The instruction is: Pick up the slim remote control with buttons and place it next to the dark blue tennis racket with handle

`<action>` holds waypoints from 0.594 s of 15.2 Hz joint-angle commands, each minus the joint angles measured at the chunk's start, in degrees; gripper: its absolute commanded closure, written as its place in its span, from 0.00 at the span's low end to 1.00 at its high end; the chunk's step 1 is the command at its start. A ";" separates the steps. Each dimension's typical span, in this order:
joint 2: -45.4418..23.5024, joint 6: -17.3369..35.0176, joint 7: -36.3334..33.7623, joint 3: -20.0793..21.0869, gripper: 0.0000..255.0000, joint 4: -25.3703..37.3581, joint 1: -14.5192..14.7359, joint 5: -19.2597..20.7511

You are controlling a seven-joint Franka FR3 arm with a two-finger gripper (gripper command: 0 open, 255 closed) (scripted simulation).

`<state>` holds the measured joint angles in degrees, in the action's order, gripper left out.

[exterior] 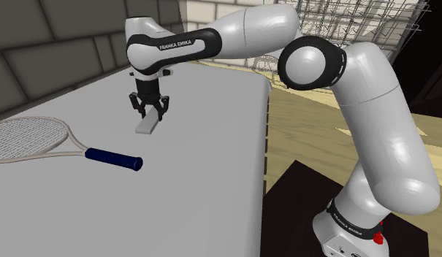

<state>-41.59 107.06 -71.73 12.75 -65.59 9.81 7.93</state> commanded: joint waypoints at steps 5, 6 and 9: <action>-1.17 3.97 -0.12 -0.19 1.00 -2.77 -0.18 0.26; -1.35 4.56 -0.15 -0.22 1.00 -3.19 -0.20 0.30; -1.37 4.55 -0.15 -0.22 1.00 -3.15 -0.19 0.30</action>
<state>-42.97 111.49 -71.86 12.53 -68.67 9.61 8.22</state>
